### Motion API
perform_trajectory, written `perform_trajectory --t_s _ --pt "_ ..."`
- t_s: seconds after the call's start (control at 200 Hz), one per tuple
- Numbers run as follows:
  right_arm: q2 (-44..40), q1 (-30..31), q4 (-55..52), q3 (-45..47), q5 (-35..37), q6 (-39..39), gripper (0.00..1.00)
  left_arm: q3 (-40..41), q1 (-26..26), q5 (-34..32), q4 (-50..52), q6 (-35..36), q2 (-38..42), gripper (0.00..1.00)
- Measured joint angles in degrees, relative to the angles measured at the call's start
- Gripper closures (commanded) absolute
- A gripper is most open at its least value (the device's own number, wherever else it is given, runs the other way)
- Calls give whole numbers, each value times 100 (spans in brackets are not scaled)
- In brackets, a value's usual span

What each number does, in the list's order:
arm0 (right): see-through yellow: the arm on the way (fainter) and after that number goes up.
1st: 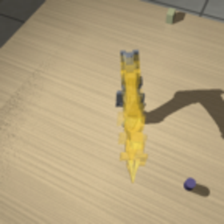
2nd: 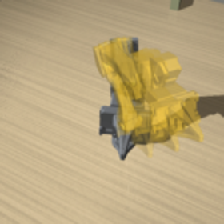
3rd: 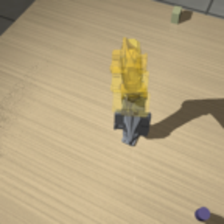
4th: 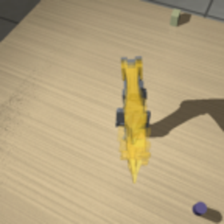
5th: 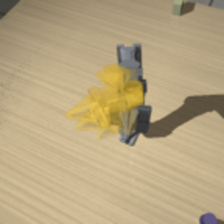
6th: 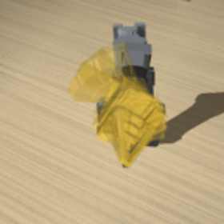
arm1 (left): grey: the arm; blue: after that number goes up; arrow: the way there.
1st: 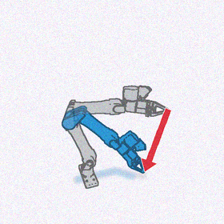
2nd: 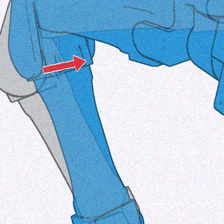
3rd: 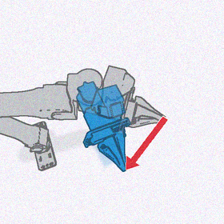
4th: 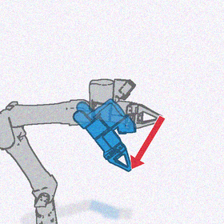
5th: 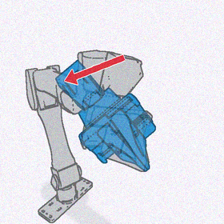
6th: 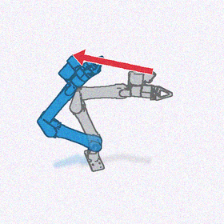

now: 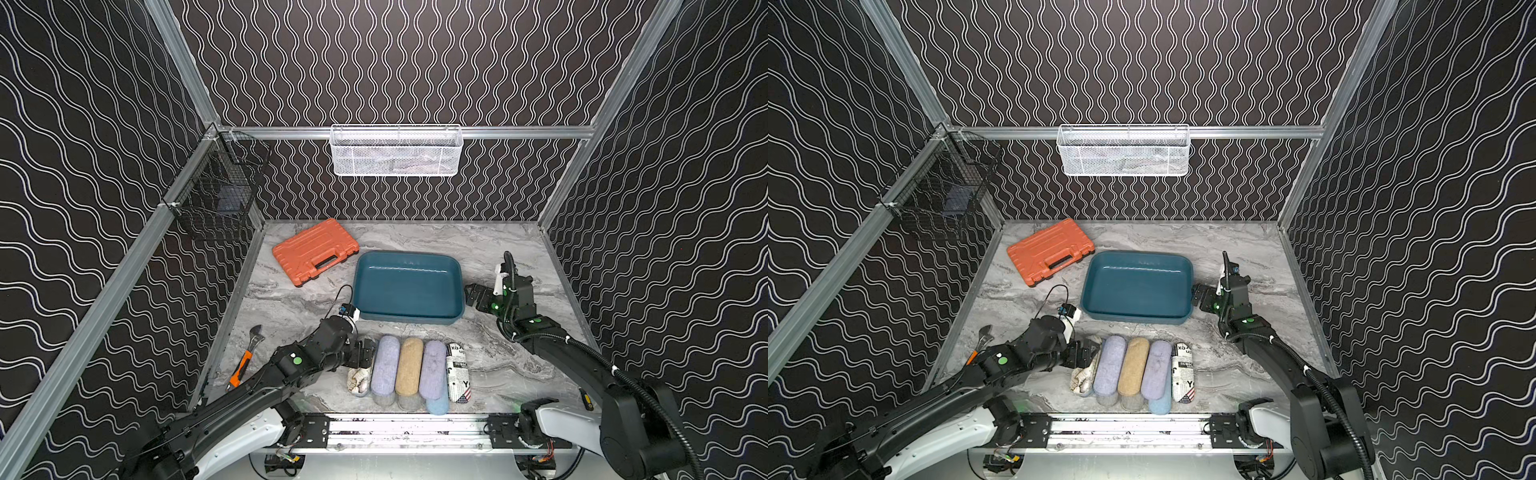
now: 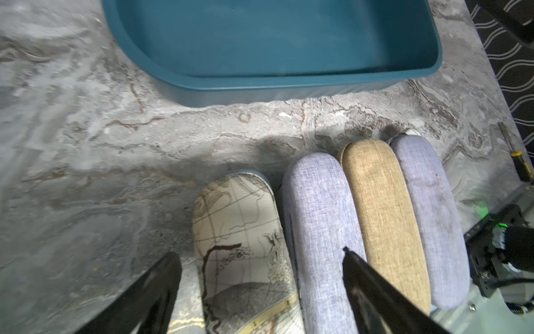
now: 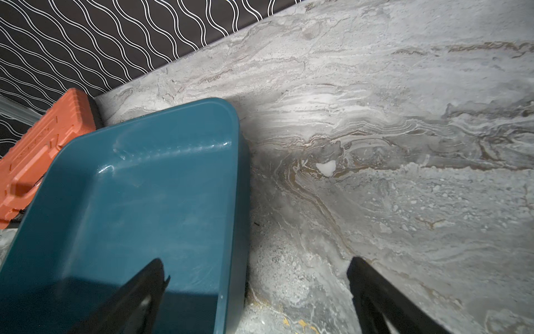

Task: Put the glasses cases into the storage boxes
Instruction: Pick up the glasses case.

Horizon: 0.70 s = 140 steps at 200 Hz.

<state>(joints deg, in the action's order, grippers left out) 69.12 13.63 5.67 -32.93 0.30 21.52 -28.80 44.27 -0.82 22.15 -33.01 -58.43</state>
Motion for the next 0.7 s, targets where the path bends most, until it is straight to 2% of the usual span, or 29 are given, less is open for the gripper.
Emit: perform_trajectory --t_s 0.39,0.701 --pt "24 -28 125 118 -39 11 0 323 9 142 -240 -173 -291 10" --pt "122 -57 190 140 -83 13 0 485 37 125 -426 -284 -378 22"
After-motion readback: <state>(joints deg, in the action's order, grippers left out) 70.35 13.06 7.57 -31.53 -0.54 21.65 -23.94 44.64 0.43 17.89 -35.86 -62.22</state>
